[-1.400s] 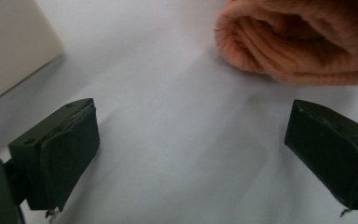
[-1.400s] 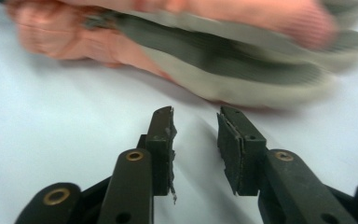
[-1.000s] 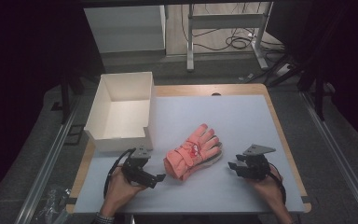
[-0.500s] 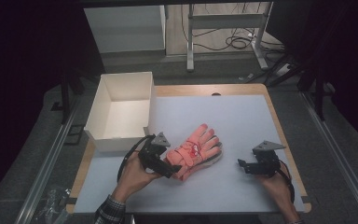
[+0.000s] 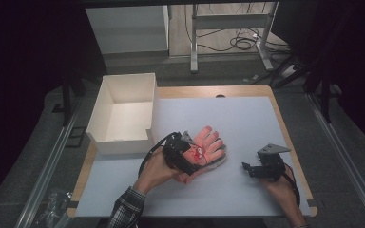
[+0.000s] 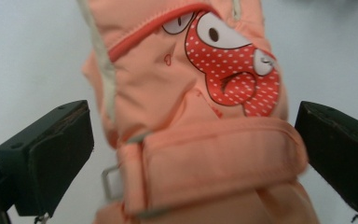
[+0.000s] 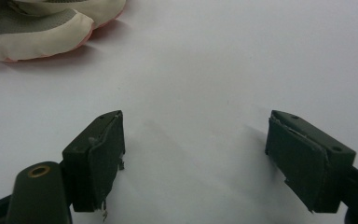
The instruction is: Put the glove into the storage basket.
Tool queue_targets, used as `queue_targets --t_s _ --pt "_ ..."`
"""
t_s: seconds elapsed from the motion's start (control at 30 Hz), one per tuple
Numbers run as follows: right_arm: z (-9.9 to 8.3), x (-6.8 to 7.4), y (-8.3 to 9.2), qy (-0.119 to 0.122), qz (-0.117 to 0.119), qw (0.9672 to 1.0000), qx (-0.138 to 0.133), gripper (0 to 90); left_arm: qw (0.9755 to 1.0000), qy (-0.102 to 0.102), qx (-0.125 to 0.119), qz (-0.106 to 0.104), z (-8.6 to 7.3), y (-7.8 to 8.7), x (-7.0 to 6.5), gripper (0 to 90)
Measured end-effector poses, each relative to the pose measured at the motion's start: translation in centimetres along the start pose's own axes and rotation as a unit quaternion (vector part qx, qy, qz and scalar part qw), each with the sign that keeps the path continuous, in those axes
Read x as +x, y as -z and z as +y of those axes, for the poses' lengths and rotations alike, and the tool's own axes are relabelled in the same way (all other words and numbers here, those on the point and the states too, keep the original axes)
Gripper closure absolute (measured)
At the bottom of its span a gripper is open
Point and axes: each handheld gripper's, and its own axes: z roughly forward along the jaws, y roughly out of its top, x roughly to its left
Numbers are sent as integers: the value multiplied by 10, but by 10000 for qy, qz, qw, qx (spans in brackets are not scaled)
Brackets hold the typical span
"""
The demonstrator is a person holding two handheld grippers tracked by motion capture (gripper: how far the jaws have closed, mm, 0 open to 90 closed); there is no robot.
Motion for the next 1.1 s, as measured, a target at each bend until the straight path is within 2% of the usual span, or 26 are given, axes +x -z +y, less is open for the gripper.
queue_targets --t_s 0.1,0.13,0.2,0.43,0.57,0.7,0.87,1.0,1.1 --pt "0 0 0 0 3 10000 -2 198 9997 13 216 62 1 -15 -3 0" --pt "0 0 0 0 3 10000 -2 198 9997 13 216 62 1 -15 -3 0" --pt "0 0 0 -1 2 10000 -8 198 9992 -78 379 112 1 -25 -5 0" --pt "0 0 0 3 1 10000 -4 198 9971 -154 722 198 0 -38 -10 0" --pt "0 0 0 10 -4 10000 -7 198 9956 -151 859 354 -2 -45 -15 16" --pt "0 0 0 16 -7 10000 0 198 9963 15 828 250 -3 -42 -14 85" --pt "0 0 0 17 -7 10000 -1 198 9966 35 801 163 -1 -36 -15 306" --pt "0 0 0 17 -6 10000 -5 198 9982 -30 582 124 -6 -32 -17 386" --pt "0 0 0 14 -4 10000 -4 198 9985 -29 529 100 -6 -30 -16 413"
